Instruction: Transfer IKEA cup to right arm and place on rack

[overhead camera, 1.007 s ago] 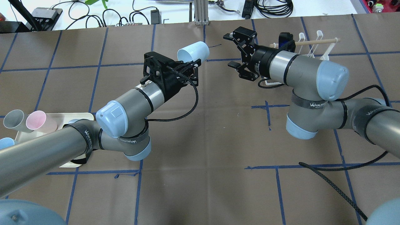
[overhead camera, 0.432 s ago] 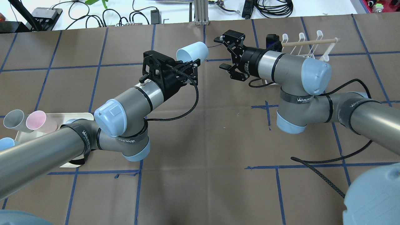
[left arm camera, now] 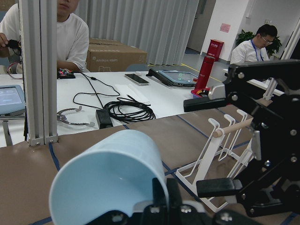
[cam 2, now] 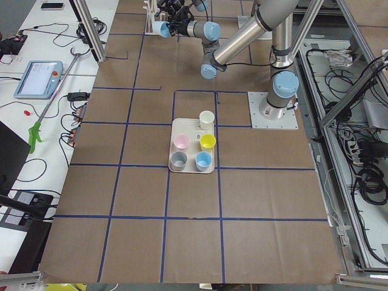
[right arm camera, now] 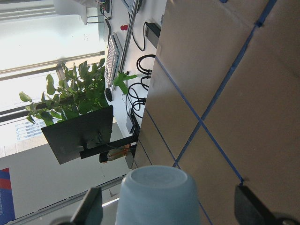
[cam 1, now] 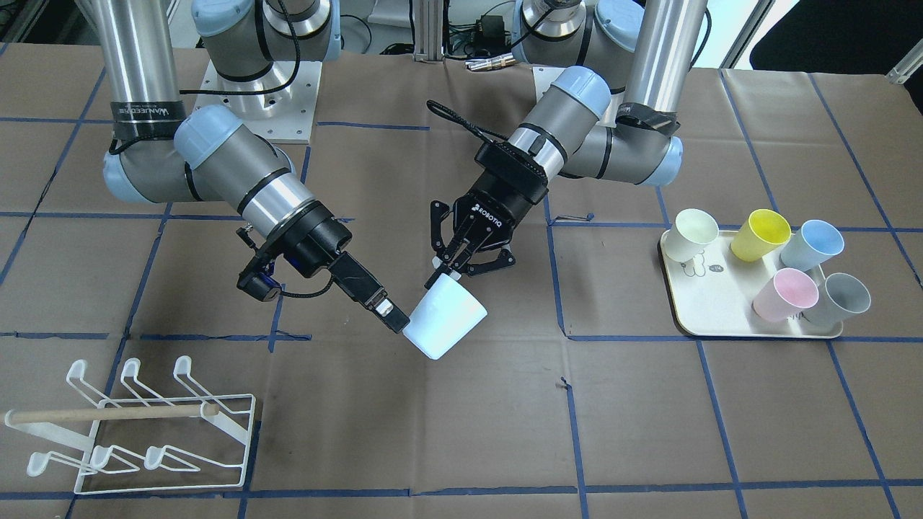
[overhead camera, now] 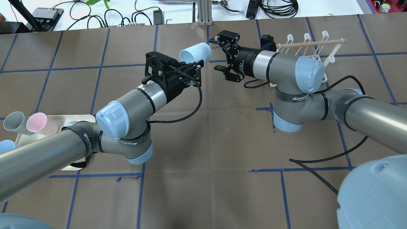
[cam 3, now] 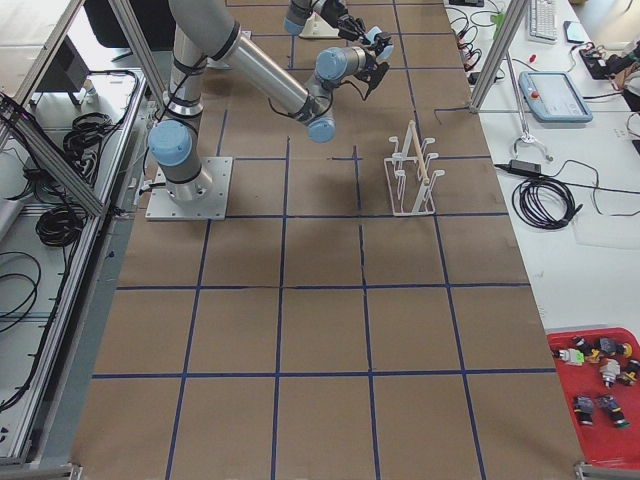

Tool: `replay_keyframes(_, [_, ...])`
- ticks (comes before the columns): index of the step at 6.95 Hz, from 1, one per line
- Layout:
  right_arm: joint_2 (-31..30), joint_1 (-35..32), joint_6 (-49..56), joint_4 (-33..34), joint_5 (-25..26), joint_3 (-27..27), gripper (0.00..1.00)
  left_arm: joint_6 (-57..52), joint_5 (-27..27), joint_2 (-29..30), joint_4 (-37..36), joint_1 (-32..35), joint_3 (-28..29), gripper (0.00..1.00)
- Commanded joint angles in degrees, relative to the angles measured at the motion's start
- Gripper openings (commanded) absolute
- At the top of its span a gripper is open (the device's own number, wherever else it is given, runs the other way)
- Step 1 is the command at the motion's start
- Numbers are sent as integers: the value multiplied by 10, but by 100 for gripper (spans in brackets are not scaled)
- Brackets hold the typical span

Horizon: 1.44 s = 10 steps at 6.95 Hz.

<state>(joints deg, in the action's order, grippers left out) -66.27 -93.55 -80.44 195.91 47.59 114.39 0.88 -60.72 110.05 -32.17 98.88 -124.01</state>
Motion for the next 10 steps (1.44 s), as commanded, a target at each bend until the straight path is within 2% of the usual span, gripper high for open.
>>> replay_keyframes(1, [8,-5,-3,1,0,-18,99,0,0,2,0,1,0,0])
replay_keyframes(3, [35,-19,-3,1,4,-40,99,0,0,2,0,1,0,0])
replay_keyframes(10, [39,-34,-35,1,9,-46,98,0,0,2,0,1,0,1])
